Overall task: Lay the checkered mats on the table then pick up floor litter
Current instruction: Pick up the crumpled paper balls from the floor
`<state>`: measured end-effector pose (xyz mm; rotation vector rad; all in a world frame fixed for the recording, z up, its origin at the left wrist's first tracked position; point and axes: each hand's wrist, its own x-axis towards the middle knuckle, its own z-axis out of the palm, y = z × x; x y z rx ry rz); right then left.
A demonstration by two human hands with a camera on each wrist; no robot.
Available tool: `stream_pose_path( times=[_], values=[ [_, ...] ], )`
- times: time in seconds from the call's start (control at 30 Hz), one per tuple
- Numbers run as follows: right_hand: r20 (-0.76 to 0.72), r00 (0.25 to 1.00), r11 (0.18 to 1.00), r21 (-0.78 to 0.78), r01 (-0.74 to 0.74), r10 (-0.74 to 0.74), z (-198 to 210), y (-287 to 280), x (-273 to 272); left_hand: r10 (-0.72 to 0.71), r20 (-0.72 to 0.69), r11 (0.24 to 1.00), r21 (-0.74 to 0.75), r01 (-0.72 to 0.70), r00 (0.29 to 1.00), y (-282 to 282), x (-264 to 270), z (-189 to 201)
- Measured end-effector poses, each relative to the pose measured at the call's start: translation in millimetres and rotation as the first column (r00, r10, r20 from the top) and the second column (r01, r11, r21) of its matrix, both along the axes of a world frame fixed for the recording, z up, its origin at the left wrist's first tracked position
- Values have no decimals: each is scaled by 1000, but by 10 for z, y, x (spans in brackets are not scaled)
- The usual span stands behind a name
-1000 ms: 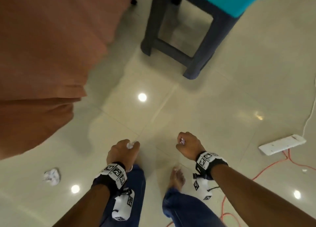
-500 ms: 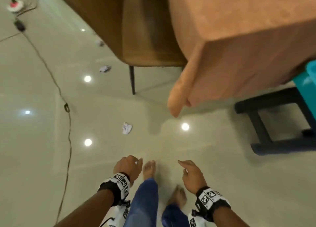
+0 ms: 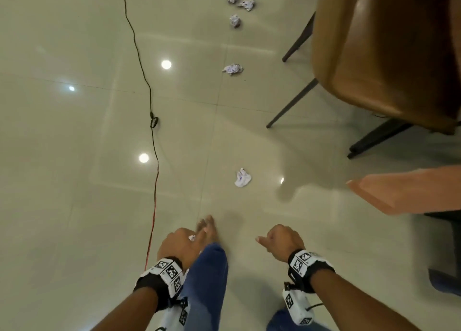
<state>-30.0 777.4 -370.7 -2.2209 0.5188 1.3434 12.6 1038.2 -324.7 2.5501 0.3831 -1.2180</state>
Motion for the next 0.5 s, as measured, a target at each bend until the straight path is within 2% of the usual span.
stream_pose_path(
  times=[0.13,0.3,0.4,0.5],
  values=[
    [80,996,995,-98,-28,36,-664,357,649,12,46,998,-60,-9,999,295,559,-480],
    [131,974,974,-107,201,-187,-1917,473,1276,-55,104,996,-61,61,993,444,1181,-1392],
    [143,960,959,-115,259,-242,-2709,474,1495,-65,129,995,-65,74,989,473,1489,-1983],
    [206,932,937,-123,327,-298,-3250,494,1549,-79,126,991,-94,91,989,510,1667,-2435]
  ],
)
